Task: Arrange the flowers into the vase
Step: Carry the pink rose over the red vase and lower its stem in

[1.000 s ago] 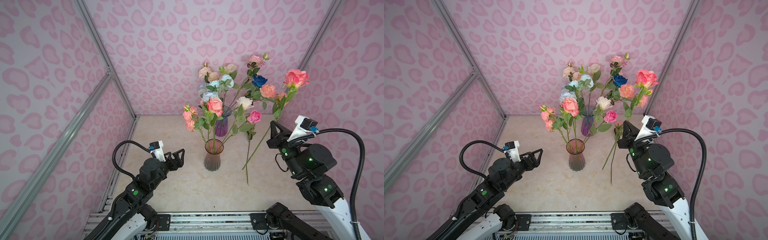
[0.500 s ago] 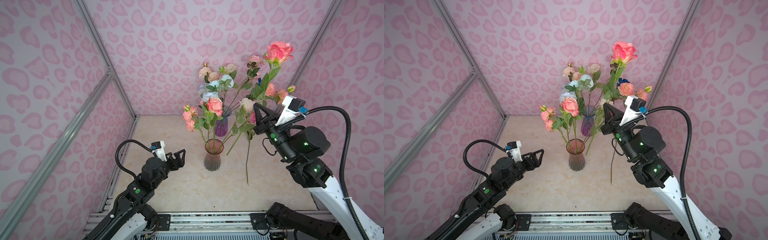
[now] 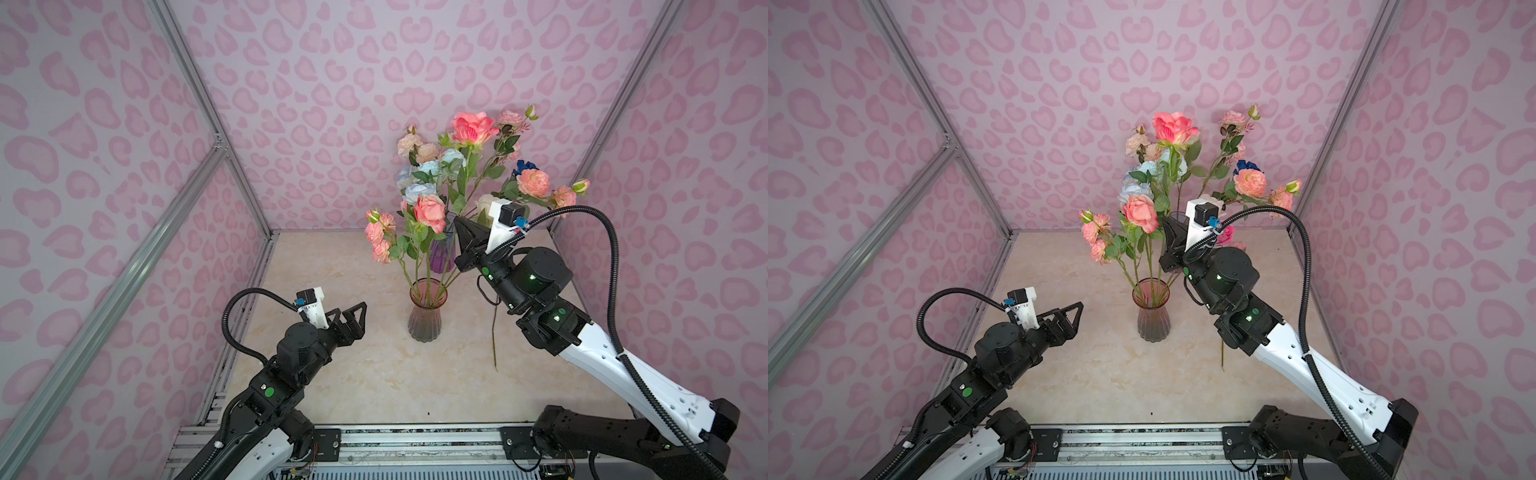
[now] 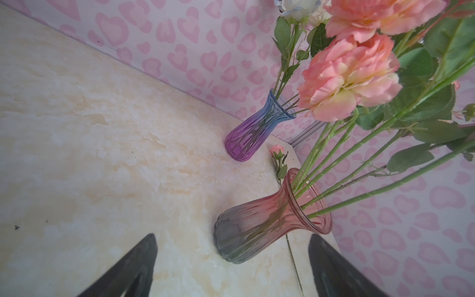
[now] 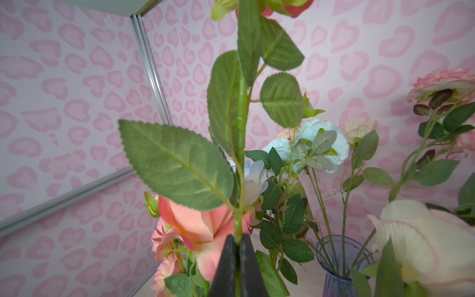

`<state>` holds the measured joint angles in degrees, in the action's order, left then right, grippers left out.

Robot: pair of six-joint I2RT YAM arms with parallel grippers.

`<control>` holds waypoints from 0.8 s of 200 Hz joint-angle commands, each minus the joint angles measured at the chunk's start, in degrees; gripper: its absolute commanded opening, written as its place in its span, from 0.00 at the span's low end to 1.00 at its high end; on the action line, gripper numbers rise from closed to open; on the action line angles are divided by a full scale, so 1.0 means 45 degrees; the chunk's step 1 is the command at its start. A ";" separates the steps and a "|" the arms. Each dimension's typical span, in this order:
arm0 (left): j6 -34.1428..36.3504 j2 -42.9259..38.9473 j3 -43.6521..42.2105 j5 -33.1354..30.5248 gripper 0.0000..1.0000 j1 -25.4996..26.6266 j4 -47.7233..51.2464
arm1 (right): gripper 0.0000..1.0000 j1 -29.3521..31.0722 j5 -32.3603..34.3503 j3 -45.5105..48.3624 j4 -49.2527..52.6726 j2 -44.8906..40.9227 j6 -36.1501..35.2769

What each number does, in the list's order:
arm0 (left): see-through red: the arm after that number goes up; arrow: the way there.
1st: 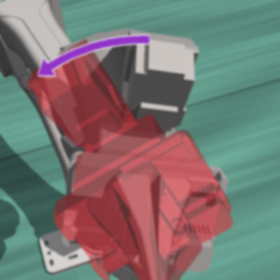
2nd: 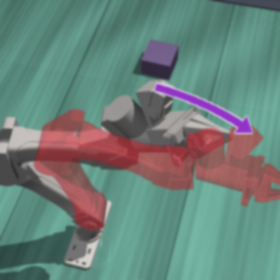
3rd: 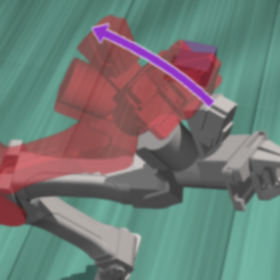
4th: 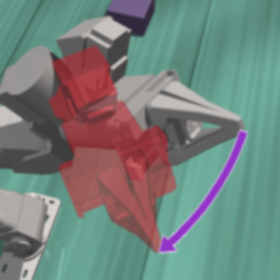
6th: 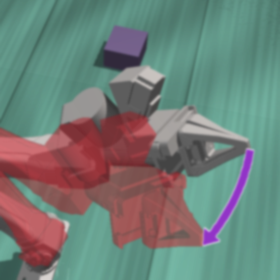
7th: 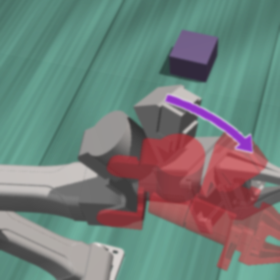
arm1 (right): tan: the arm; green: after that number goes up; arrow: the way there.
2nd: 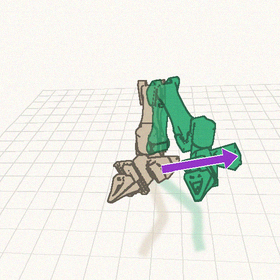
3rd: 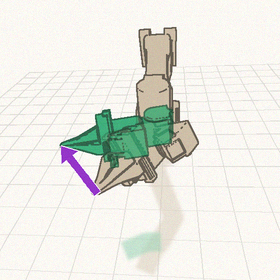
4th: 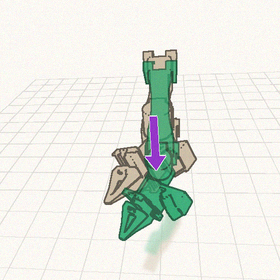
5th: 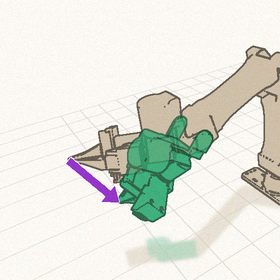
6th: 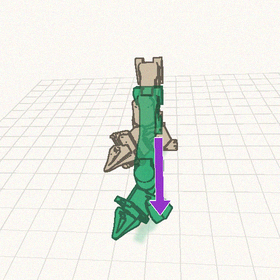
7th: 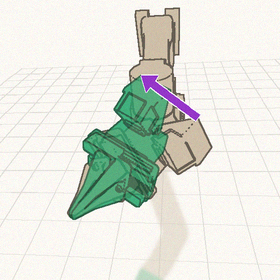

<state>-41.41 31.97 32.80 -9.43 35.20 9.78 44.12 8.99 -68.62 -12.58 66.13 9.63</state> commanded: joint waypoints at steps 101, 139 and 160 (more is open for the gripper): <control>-0.0094 0.0222 -0.0439 -0.0072 0.93 -0.0057 -0.0349 | 0.00 0.1651 0.0243 0.3447 -0.1634 -0.1243 -0.0870; -0.0168 0.0255 -0.0585 -0.0023 0.93 -0.0049 -0.0436 | 0.01 0.1829 0.0554 0.4266 -0.1636 -0.1639 -0.0839; -0.0209 0.0388 -0.0505 0.0059 0.93 -0.0054 -0.0468 | 0.03 0.1829 0.0600 0.4328 -0.1519 -0.1532 -0.0829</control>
<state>-41.91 33.19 30.39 -9.41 35.00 10.04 52.14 10.72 -49.65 -18.46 58.89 6.28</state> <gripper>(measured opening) 0.933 0.050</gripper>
